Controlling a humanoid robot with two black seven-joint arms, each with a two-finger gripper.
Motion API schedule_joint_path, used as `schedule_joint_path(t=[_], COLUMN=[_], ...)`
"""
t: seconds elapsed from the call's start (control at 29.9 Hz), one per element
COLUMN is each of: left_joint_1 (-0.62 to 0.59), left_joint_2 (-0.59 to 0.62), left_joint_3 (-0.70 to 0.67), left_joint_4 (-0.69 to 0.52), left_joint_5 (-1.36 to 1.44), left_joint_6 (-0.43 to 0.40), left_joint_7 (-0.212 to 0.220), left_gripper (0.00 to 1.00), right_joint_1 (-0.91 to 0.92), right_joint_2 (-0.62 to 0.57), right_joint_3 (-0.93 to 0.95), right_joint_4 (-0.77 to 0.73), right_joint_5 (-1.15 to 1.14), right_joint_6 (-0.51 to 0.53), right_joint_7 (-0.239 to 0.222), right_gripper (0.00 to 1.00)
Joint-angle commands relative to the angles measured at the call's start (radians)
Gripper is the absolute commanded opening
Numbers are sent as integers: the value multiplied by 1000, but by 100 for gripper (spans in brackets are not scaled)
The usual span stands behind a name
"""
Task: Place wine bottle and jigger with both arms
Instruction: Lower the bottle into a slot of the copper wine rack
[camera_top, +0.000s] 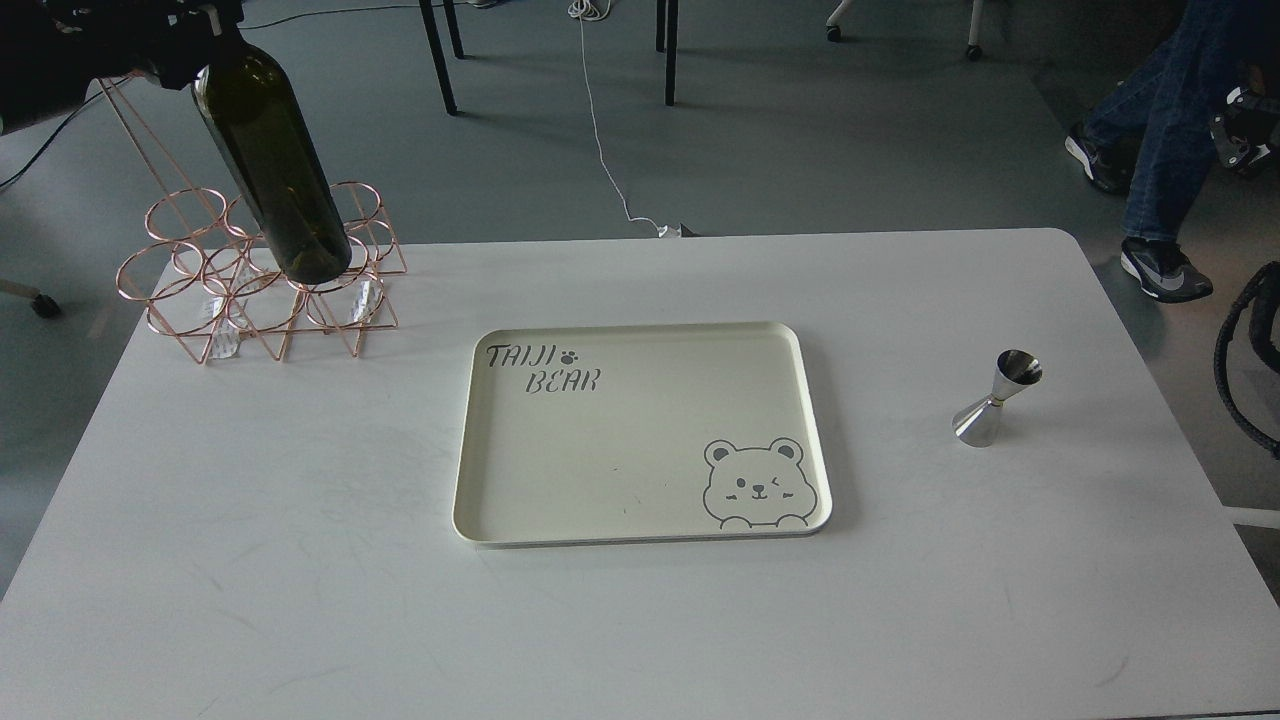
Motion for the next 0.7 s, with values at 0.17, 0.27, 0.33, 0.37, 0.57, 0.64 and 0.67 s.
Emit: schedule_joint_path(t=[0.17, 0.27, 0.33, 0.37, 0.57, 0.64, 0.67], left_joint_1=[1, 4, 7, 7, 12, 12, 12], left_joint_2=[-22, -24, -24, -25, -44, -47, -47], left_joint_3=[3, 5, 5, 5, 19, 32, 38], left_joint_4=[38, 38, 38, 38, 38, 38, 38], left_joint_5=[-1, -3, -3, -3, -1, -1, -1], left_joint_6=[46, 46, 46, 46, 47, 52, 64], left_joint_7=[1, 1, 1, 1, 3, 3, 1], left_gripper=[9, 9, 9, 9, 9, 9, 10], right_joint_1=[-2, -2, 0, 0, 0, 0, 0], right_joint_2=[-1, -1, -1, -1, -1, -1, -1], right_joint_3=[0, 0, 0, 0, 0, 0, 0], right_joint_4=[2, 2, 2, 2, 2, 2, 2], right_joint_5=[0, 0, 0, 0, 0, 0, 0], right_joint_6=[0, 0, 0, 0, 0, 0, 0], right_joint_7=[0, 0, 0, 0, 0, 0, 0], right_gripper=[99, 99, 99, 99, 99, 99, 99])
